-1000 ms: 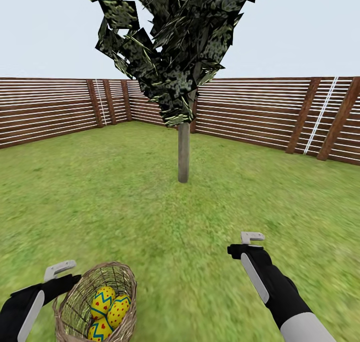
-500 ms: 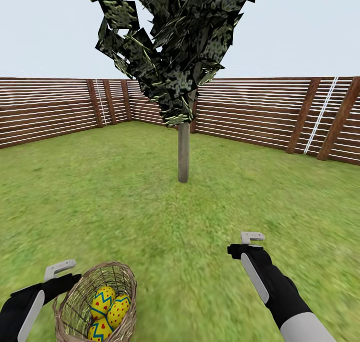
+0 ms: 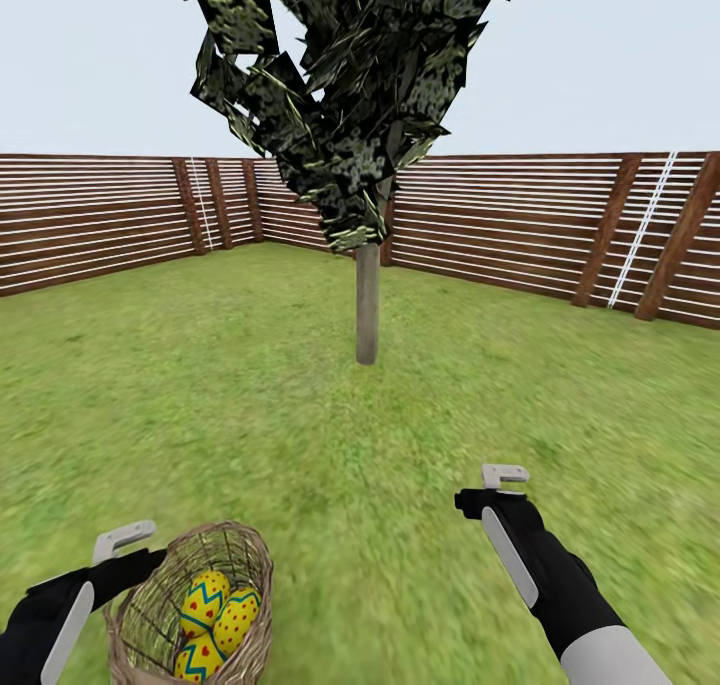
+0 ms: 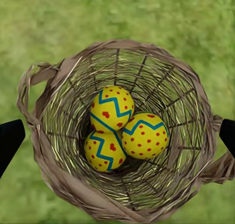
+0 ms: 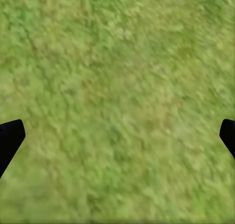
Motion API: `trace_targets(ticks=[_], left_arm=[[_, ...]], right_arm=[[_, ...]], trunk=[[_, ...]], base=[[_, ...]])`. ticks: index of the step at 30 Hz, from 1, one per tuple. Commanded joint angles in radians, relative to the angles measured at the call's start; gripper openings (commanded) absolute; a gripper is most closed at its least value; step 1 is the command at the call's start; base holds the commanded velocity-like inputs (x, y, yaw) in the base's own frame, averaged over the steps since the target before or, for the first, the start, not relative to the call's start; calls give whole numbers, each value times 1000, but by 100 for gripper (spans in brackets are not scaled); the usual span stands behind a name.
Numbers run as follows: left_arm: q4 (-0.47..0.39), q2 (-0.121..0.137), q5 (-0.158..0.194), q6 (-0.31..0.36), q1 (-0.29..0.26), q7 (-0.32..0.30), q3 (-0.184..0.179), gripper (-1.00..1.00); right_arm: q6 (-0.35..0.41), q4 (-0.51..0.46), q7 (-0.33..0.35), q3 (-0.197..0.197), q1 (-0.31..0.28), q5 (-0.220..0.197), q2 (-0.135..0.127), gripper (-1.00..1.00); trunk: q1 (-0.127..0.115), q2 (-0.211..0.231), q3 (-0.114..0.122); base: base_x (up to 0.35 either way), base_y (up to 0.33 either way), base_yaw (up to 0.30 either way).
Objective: Take the three Easter eggs out of the wicker basket on the lawn in the garden, then place them on the lawn next to a single tree (choose any tree) so that all three eggs are next to the same tree and none are left in the basket.
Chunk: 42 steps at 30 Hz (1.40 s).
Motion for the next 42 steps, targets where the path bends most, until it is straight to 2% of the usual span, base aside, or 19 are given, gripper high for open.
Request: trace_targets(ticks=[1, 9, 16, 42], left_arm=[[-1, 0, 3, 6, 0, -3, 2, 100], [-1, -1, 4, 7, -1, -3, 2, 100], [1, -13, 2, 7, -1, -2, 3, 100], [1, -13, 2, 7, 0, -2, 3, 100]], right_arm=[[2, -1, -10, 4, -1, -10, -1, 100], [2, -1, -10, 4, -1, -10, -1, 100], [2, -1, -10, 3, -1, -12, -3, 100], [2, -1, -10, 2, -1, -12, -3, 100]], trunk=[[4, -8, -4], [35, -64, -29], [61, -113, -51], [161, -295, -133]], base=[[0, 0, 0], [0, 0, 0], [0, 0, 0], [0, 0, 0]])
